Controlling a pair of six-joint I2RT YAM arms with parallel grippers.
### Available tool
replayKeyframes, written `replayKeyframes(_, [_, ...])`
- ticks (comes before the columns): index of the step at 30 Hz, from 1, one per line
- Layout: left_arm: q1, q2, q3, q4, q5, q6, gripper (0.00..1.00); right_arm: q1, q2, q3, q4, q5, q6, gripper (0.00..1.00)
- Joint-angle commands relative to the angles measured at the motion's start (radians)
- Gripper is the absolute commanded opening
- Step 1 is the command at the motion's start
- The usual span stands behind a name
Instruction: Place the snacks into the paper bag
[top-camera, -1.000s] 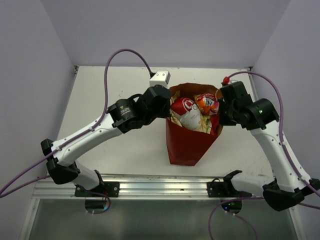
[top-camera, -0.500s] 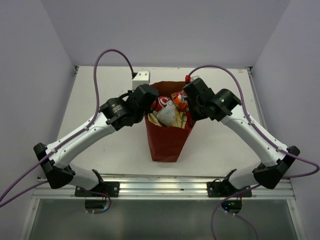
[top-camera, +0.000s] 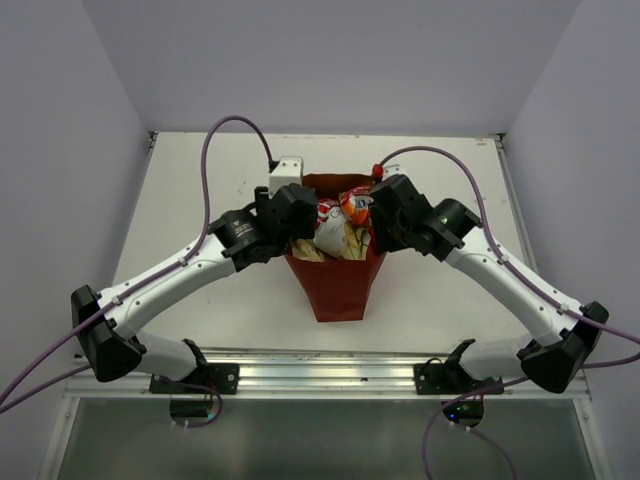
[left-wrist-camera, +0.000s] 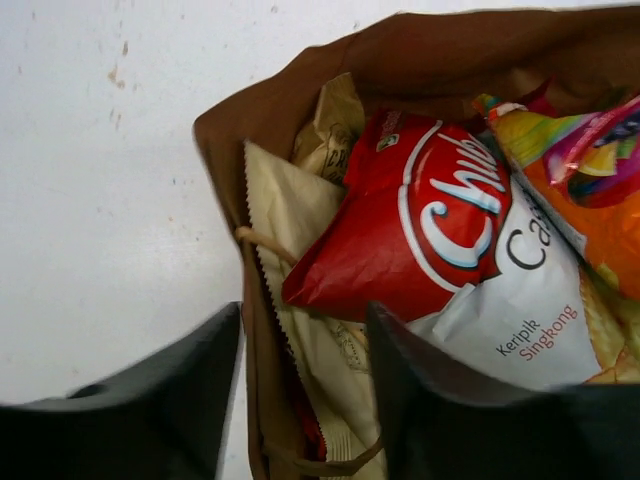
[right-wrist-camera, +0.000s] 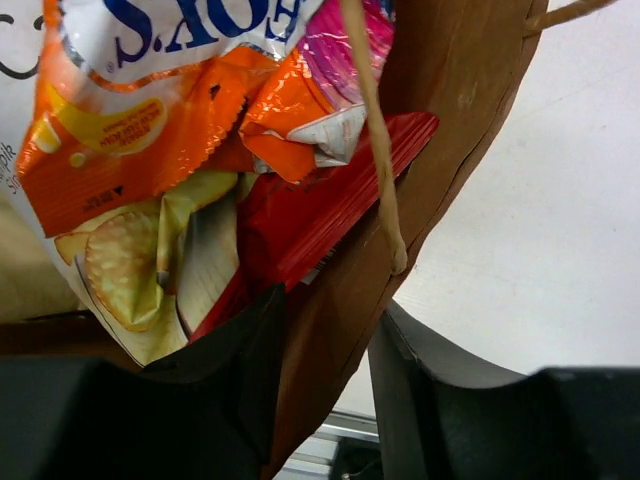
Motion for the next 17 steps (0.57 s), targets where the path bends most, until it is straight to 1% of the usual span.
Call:
replayKeyframes(1, [-0.005, -0.035, 0.095, 0.094, -0.012, 0.028, 0.74, 0.007, -0.051, 0.000, 0.045, 0.003, 0.005, 0.43])
replayKeyframes(3, [-0.006, -0.039, 0.161, 0.071, -0.035, 0.053, 0.85, 0.007, -0.076, 0.078, 0.021, 0.046, 0.007, 0.45])
replayKeyframes(4, [-0.006, -0.038, 0.246, 0.056, -0.046, 0.059, 0.86, 0.007, -0.079, 0.118, -0.025, 0.058, 0.011, 0.45])
replayKeyframes(5, [-0.008, -0.035, 0.293, 0.034, -0.072, 0.063, 0.87, 0.007, -0.080, 0.205, -0.054, 0.073, 0.018, 0.45])
replayKeyframes(6, [-0.008, -0.027, 0.339, 0.013, -0.089, 0.071, 0.88, 0.007, -0.083, 0.242, -0.080, 0.110, 0.022, 0.44])
replayKeyframes(7, [-0.009, -0.026, 0.427, -0.033, -0.107, 0.073, 0.88, 0.007, -0.088, 0.273, -0.127, 0.133, 0.025, 0.45])
replayKeyframes(8, [-0.011, -0.024, 0.466, -0.053, -0.154, 0.076, 0.88, 0.007, -0.102, 0.318, -0.151, 0.156, 0.025, 0.45])
replayKeyframes(10, [-0.011, -0.036, 0.549, -0.097, -0.207, 0.079, 0.90, 0.007, -0.120, 0.339, -0.206, 0.239, 0.027, 0.47])
replayKeyframes(11, [-0.011, -0.044, 0.564, -0.107, -0.260, 0.082, 0.92, 0.007, -0.129, 0.344, -0.226, 0.272, 0.031, 0.47])
replayKeyframes(13, [-0.009, -0.081, 0.565, -0.098, -0.302, 0.116, 0.95, 0.007, -0.161, 0.344, -0.278, 0.349, 0.034, 0.48])
replayKeyframes(14, [-0.009, -0.096, 0.552, -0.090, -0.334, 0.125, 0.99, 0.007, -0.169, 0.339, -0.298, 0.374, 0.053, 0.46])
replayKeyframes(15, [-0.006, -0.125, 0.534, -0.058, -0.339, 0.149, 1.00, 0.007, -0.178, 0.335, -0.322, 0.394, 0.064, 0.43])
replayKeyframes(16, [-0.003, -0.140, 0.482, -0.037, -0.339, 0.168, 1.00, 0.007, -0.175, 0.338, -0.382, 0.443, 0.074, 0.43])
replayKeyframes(17, [0.008, -0.154, 0.462, -0.018, -0.336, 0.182, 1.00, 0.007, -0.168, 0.367, -0.416, 0.458, 0.093, 0.43])
